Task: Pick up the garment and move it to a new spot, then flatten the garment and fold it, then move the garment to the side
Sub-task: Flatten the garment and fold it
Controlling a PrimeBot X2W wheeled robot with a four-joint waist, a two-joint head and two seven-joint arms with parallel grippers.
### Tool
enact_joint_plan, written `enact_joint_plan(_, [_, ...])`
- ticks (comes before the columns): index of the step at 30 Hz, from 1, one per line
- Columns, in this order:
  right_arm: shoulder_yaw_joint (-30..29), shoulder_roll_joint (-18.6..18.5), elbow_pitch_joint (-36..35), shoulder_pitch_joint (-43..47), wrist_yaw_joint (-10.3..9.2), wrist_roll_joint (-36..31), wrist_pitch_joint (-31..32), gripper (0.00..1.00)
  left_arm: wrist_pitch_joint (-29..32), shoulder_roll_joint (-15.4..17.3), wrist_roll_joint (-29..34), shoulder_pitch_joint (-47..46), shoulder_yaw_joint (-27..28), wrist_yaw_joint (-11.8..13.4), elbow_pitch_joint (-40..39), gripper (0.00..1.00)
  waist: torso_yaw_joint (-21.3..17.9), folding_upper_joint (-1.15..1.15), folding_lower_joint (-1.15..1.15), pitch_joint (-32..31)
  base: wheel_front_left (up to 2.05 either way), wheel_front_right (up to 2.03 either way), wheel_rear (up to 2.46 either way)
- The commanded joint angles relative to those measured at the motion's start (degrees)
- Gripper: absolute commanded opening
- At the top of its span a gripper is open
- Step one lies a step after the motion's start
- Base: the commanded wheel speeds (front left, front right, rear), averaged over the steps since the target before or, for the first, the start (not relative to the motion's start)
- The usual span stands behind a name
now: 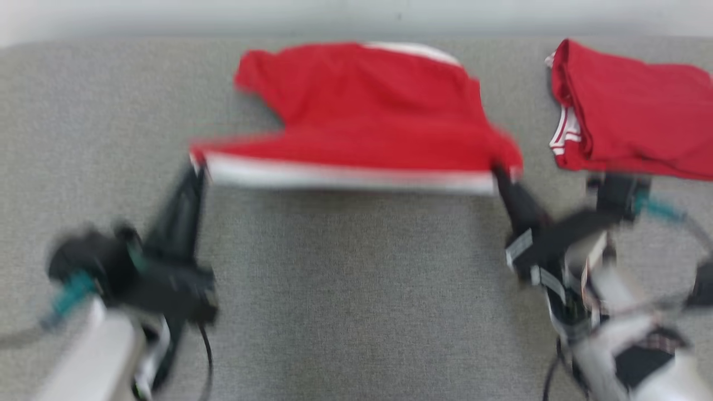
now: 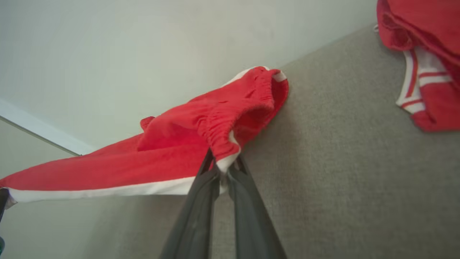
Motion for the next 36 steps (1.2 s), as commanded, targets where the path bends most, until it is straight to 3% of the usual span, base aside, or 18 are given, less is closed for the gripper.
enact_joint_plan(1, [0.0,-0.3,-0.7,2.3,0.03,0.5,-0.1,0.00,0.1,0.4,-0.4,2.7,-0.1,0.7,-0.7,0.00,0.4,0.01,0.02,-1.9,0.00,0.00,0.00])
enact_joint_plan(5, [-0.3,-1.6,-4.3,10.4,0.03,0.5,0.1,0.00,-0.3,-0.2,-1.5,11.8,-0.3,3.8,-4.7,0.00,0.8,0.01,0.02,-4.5,0.00,0.00,0.00])
enact_joint_plan(20, [-7.4,-0.7,-13.6,36.8,0.00,-3.5,5.9,0.00,-1.1,-2.4,-2.9,37.7,0.7,8.6,-7.1,0.00,2.9,0.01,0.02,-15.7,0.00,0.00,0.00])
enact_joint_plan(28, [-12.3,1.4,-19.6,46.5,-0.01,-7.2,13.0,0.00,-1.2,-2.7,-1.7,41.9,1.2,7.8,-6.7,0.00,3.8,0.01,0.02,-16.3,0.00,0.00,0.00])
enact_joint_plan(36, [-16.3,5.7,-26.0,46.4,0.00,-8.7,14.8,0.00,-1.2,-2.8,-0.1,36.3,2.5,5.3,-7.0,0.00,2.3,0.01,0.02,-14.2,0.00,0.00,0.00])
